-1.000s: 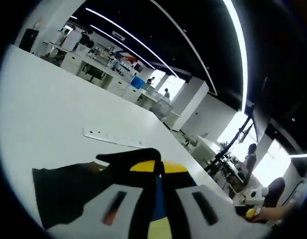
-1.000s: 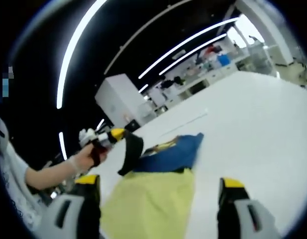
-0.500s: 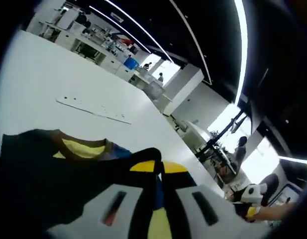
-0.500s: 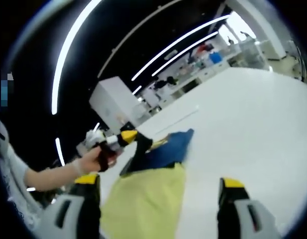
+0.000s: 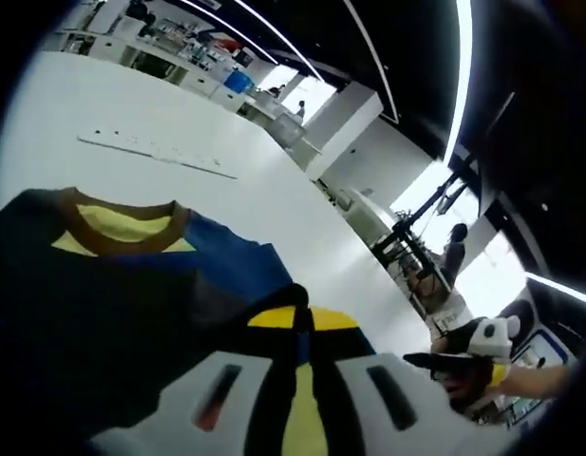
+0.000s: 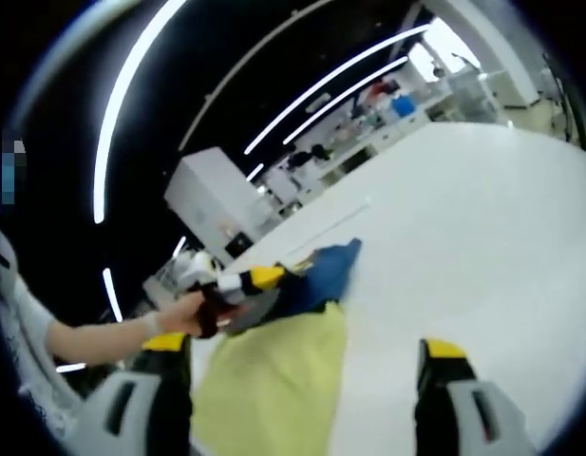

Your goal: Fold the garment on the visible template until the final outline fits inside the template.

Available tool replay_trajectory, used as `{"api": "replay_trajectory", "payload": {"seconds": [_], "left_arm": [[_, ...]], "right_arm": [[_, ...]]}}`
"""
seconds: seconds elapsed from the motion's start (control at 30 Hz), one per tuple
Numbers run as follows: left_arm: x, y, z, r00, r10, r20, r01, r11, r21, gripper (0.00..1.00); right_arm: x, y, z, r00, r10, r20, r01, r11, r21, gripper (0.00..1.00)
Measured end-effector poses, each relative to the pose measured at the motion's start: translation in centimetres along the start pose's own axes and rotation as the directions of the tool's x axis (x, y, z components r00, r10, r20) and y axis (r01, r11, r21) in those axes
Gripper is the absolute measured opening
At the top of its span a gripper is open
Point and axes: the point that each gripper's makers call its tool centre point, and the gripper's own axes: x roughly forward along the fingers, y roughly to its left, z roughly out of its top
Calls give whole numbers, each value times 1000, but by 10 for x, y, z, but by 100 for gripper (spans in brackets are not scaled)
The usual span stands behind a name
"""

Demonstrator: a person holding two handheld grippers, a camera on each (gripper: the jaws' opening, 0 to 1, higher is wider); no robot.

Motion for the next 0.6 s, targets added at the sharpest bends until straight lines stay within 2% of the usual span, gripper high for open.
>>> {"api": "replay_trajectory", "payload": {"seconds": [0.17,0.27,0.33,0.4,0.47,0.5,0.6], "left_arm": [[2,0,-5,1000,-5,-16,5,1000,14,0],[4,-3,-6,1000,-20,-17,21,997,70,1],[4,-8,-6,999,-35,-18,36,996,82,12],[5,-13,-8,999,-41,-19,43,994,96,33],[6,-16,-9,998,-56,-18,57,992,115,47],[7,-18,-10,998,-61,-21,63,991,122,53],[9,-18,-10,997,-74,-28,77,986,144,58]], "right_arm": [[0,-1,-1,1000,-2,0,2,1000,6,100],[0,0,-1,1000,-1,3,1,1000,9,100],[0,0,-1,1000,-1,4,1,1000,11,100],[0,0,-2,1000,-2,4,2,1000,12,100],[1,0,-2,1000,-1,4,1,1000,15,100],[1,0,-2,1000,0,4,0,1000,15,100],[2,2,-3,1000,3,2,-3,1000,12,100]]}}
